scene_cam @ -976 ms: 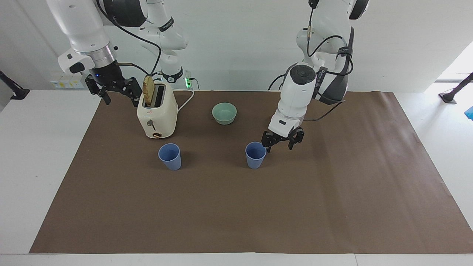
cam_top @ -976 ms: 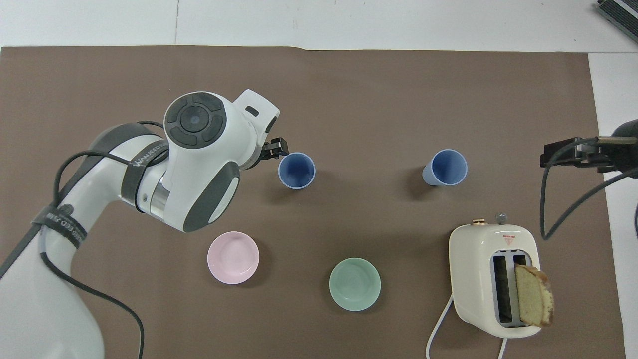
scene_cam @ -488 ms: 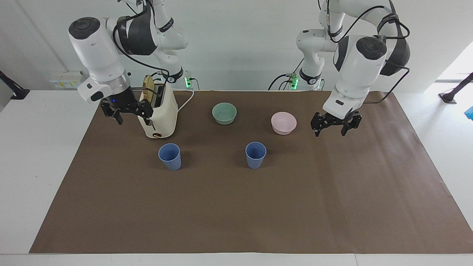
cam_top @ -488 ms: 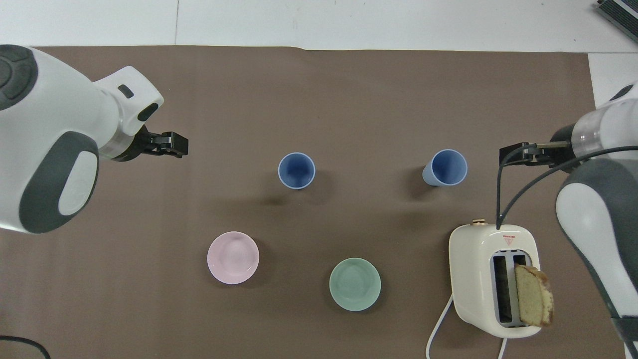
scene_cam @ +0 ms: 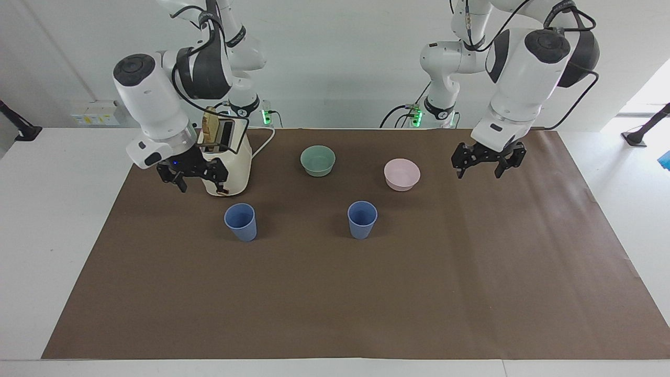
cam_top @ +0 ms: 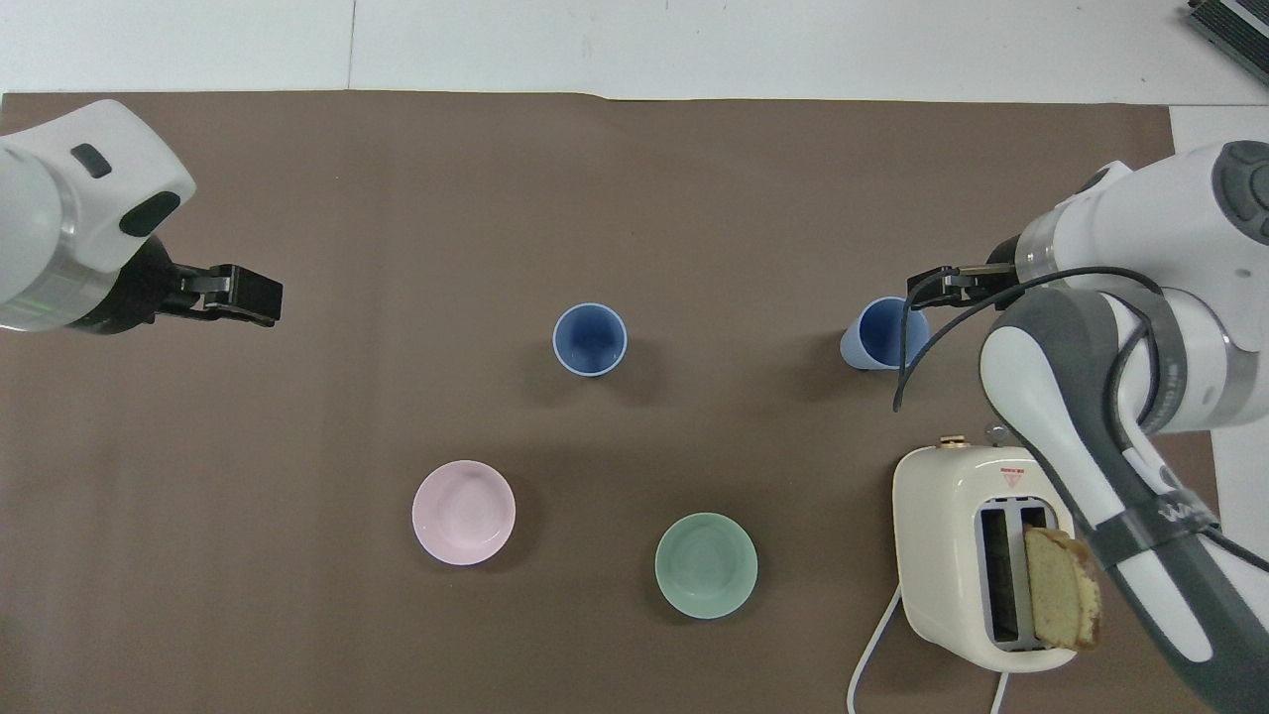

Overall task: Stack blue cups with both arms
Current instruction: 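Release the cup and withdraw the left gripper while the right gripper reaches the other cup, then grasp the second blue cup with the right gripper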

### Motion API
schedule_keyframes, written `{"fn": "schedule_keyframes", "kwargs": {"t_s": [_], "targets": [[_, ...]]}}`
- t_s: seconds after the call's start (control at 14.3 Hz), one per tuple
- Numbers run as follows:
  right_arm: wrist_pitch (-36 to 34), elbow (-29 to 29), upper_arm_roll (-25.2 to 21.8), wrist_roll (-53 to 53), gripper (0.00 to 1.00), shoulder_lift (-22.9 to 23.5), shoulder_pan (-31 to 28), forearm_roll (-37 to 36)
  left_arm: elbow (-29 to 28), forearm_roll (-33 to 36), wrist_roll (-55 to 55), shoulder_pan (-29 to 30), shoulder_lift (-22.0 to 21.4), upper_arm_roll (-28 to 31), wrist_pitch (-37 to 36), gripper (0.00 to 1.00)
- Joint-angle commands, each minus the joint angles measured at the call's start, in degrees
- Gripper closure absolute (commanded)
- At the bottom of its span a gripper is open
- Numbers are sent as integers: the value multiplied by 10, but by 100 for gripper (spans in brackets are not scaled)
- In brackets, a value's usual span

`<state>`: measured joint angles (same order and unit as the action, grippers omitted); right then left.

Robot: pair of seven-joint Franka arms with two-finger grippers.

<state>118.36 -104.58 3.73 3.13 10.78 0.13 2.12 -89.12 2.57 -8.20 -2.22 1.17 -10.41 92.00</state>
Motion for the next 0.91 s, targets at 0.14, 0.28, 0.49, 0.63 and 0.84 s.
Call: {"fn": "schedule_keyframes", "kwargs": {"t_s": [0.14,0.28,0.49,0.63,0.84], "targets": [[29,-31,2,-2,0,5,4,12,-6,-38,66,46,-34,2,-31,0],[30,-37,2,-5,0,3,4,12,-32,-42,130,61,-51,11,-27,0],[30,-45,2,-6,0,13,4,12,-38,-42,137,67,-52,13,-30,0],[44,-45,2,-1,0,19,4,12,-41,-42,137,35,-53,38,-28,0],[45,-45,2,-7,0,19,4,12,-46,-42,136,-1,-53,75,-31,0]]}}
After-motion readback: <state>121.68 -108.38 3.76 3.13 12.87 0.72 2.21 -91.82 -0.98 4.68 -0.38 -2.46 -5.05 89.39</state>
